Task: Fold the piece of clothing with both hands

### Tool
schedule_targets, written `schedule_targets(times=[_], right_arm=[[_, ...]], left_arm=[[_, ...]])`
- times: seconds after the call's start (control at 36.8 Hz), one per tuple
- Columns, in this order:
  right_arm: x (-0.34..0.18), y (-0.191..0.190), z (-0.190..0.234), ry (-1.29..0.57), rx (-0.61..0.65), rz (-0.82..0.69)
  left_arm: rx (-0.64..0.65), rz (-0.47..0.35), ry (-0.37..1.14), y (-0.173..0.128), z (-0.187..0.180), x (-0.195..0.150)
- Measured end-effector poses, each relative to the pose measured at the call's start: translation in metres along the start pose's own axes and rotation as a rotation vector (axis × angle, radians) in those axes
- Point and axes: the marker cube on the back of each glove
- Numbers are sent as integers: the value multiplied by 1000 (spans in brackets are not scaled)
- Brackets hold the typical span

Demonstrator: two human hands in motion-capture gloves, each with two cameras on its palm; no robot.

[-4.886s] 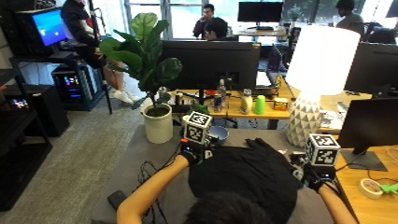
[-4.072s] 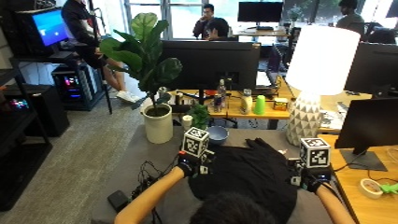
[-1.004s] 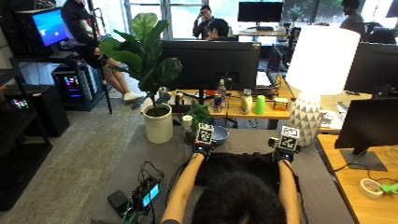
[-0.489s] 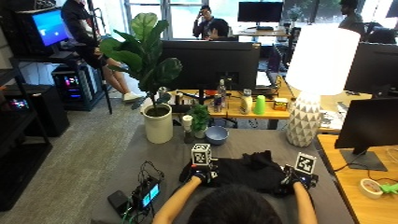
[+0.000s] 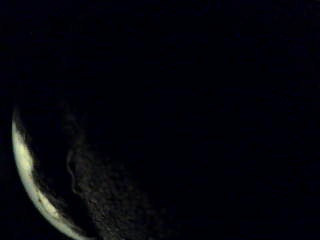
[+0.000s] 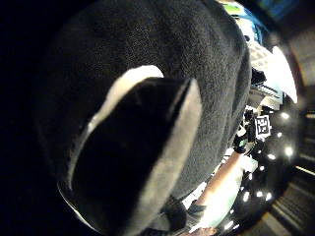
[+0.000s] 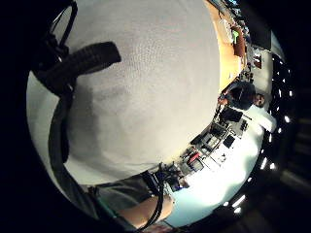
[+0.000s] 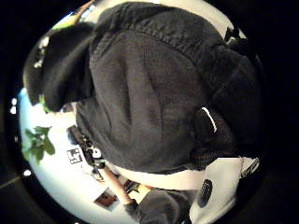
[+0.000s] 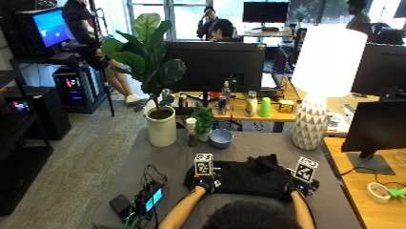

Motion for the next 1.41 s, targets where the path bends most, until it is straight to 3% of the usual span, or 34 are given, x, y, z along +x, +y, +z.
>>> schedule_targets(times=[0.16,0.38,0.52,0.57,0.68,0.87,1.0,1.09,1.14,1.22,1.36,1.41], right_arm=[[-3,-26,3,-89,6,6],[-4,-12,-18,-83,31,34],[-11,-82,-18,-86,5,-6],[-16,-92,-29,-92,39,-37],[-30,-71,-66,-94,87,-87],[-76,-16,-112,-47,-71,-118],[-130,16,-135,-9,3,-190],[-181,26,-141,4,129,-295],[-216,35,-138,7,178,-358],[-267,53,-117,19,153,-422],[-330,134,-51,21,-47,-480],[-354,146,-13,5,-134,-511]], left_arm=[[2,34,-20,-1,-7,3],[-58,31,-34,1,-22,2],[-50,31,12,-1,-37,-2],[-43,8,24,0,-46,-6],[-4,-9,43,4,-67,-12],[65,29,82,20,-106,-17],[190,35,99,25,-135,-25],[300,21,107,29,-156,-35],[357,1,116,33,-169,-43],[461,-19,161,37,-189,-55],[643,-8,297,47,-219,-70],[657,-50,320,52,-223,-78]])
